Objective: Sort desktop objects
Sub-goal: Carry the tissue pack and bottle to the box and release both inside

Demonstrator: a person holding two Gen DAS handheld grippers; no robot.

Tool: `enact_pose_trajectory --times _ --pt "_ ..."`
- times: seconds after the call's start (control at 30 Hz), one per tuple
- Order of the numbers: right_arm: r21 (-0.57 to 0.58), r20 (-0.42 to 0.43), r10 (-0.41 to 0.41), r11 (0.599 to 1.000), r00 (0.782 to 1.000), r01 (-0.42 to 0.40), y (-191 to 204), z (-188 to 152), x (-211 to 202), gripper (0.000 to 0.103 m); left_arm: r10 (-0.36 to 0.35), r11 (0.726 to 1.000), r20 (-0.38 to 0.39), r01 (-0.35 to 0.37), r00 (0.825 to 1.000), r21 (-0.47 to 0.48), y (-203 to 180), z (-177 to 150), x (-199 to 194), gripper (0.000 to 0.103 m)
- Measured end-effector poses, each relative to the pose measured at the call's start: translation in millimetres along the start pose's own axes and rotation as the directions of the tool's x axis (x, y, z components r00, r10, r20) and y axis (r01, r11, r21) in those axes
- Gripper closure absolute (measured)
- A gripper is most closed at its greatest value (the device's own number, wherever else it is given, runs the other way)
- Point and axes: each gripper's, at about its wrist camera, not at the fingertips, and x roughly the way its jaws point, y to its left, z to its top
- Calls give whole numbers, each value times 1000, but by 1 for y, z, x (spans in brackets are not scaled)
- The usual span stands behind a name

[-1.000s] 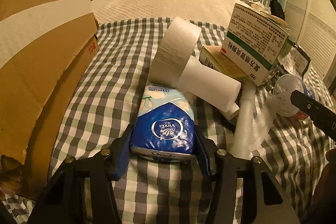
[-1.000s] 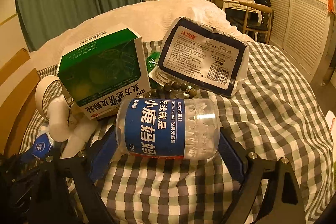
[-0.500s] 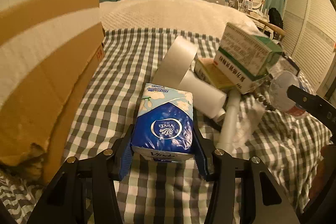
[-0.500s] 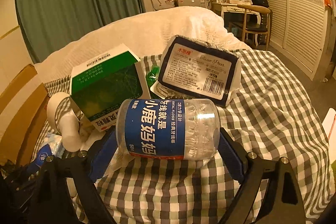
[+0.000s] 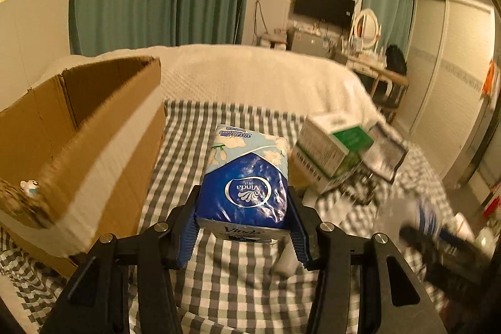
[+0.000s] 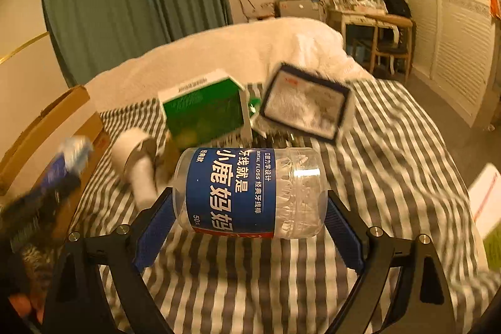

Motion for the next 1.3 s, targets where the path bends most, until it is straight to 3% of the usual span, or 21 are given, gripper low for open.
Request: enact_pose_trajectory --times 0.13,0.33,0.5,0.53,0.6,0.67,0.87,0.97,1.17,1.23,1.3 --pt "62 -53 33 998 998 -30 -4 -8 -27 13 -22 999 76 24 997 -26 4 20 -30 52" --pt "41 18 48 998 999 -49 22 24 -88 13 -45 998 158 52 986 -43 20 57 -81 52" --pt "-51 82 132 991 988 -128 84 61 -131 13 -22 993 146 39 989 -116 66 82 -102 52" --pt "-94 88 170 982 981 -162 116 73 -138 13 -12 991 140 30 990 -130 79 87 -105 52" --pt "-110 89 185 978 979 -175 129 77 -139 13 40 983 159 -10 986 -182 109 93 -112 52" --pt "-160 76 240 961 968 -226 175 85 -139 13 83 976 152 -49 985 -212 133 97 -114 52" --pt "-227 11 321 923 947 -310 243 93 -119 13 125 962 92 -98 988 -256 211 94 -92 52" --pt "-243 -38 335 911 942 -334 287 92 -87 13 111 963 59 -93 992 -252 226 87 -74 52" --pt "-198 -131 324 917 937 -345 317 90 -41 13 99 969 -2 -97 995 -228 234 73 -56 51" --pt "-194 -139 312 922 940 -335 322 90 -31 13 106 968 -17 -107 994 -228 237 72 -55 48" --pt "-197 -139 311 922 940 -334 325 93 -25 12 119 967 -32 -123 992 -225 237 72 -54 33"
